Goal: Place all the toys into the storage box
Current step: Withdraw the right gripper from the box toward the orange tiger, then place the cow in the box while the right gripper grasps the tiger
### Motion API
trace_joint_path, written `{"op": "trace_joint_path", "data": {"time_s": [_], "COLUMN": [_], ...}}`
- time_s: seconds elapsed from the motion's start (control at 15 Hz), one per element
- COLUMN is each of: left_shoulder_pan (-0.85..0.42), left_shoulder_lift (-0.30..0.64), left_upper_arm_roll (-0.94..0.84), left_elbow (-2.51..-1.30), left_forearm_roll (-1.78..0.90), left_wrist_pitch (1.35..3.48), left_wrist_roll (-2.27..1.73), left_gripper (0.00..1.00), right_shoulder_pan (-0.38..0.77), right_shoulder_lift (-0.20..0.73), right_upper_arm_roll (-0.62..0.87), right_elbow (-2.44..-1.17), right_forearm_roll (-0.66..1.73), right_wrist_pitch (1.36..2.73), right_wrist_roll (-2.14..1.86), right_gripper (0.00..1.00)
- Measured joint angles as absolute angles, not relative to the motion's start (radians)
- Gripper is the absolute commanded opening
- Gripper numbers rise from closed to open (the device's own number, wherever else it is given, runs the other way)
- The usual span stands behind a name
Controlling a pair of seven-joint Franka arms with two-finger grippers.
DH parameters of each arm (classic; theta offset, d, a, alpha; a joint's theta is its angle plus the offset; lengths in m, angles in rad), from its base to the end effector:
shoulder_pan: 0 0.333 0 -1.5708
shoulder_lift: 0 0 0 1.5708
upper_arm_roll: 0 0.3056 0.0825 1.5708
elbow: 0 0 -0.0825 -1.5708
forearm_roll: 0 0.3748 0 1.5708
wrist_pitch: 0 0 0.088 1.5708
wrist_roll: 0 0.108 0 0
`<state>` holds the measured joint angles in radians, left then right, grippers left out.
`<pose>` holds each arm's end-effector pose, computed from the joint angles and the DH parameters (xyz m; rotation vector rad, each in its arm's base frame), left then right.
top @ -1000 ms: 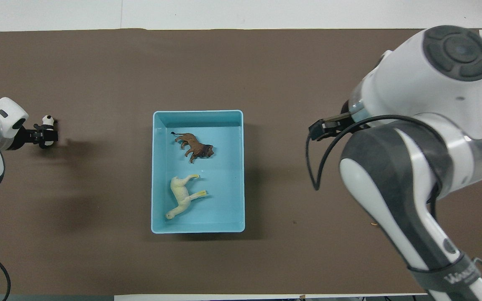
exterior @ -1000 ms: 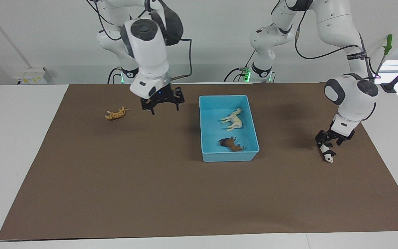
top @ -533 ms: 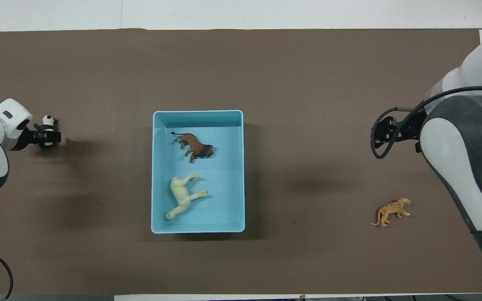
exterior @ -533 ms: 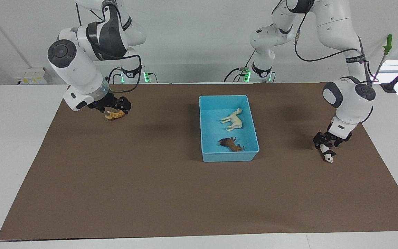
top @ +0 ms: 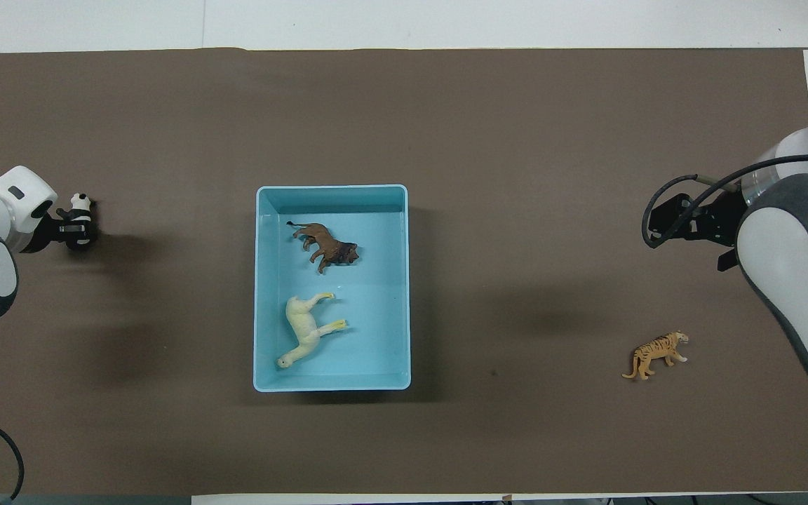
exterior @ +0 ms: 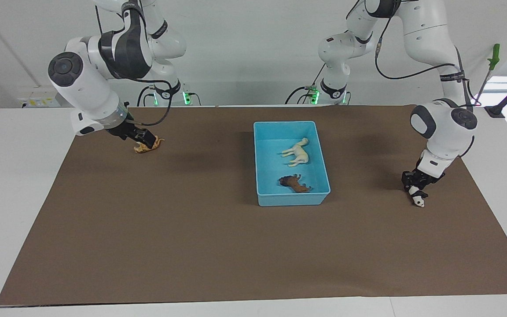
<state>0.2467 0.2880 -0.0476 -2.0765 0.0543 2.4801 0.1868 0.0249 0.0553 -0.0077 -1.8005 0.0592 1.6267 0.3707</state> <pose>0.5757 0.1167 0.2963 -3.0924 0.0400 -0.1698 0.5432 0.0155 0.4824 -3.0558 0.5618 0.3682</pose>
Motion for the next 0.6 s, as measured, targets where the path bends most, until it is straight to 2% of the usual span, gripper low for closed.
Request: {"op": "trace_joint_path", "data": {"time_s": [0.13,0.33,0.6], "left_shoulder_pan": [0.247,0.245,0.21], "left_shoulder_lift": [0.288,0.288,0.279], "left_upper_arm_roll": [-0.048,-0.05,-0.068], "left_elbow": [-2.076,-2.069,-1.975], "left_forearm_roll": [0.054,0.054,0.054], "left_wrist_pitch": [2.48,2.477,2.329], "left_wrist_roll": [0.187,0.182,0.088], "left_gripper": [0.29,0.29,0.29], "right_shoulder_pan": [0.024,0.024,0.022], "right_shoulder_lift": [0.044,0.008,-0.058], "right_upper_arm_roll": [-0.007,-0.004,0.001], "right_elbow": [-1.836,-1.928,-2.102], "right_forearm_roll": [0.059,0.059,0.06], "right_wrist_pitch": [1.627,1.666,1.821], "right_wrist_roll": [0.438,0.747,0.972], "right_gripper": [0.99,0.99,0.99]}}
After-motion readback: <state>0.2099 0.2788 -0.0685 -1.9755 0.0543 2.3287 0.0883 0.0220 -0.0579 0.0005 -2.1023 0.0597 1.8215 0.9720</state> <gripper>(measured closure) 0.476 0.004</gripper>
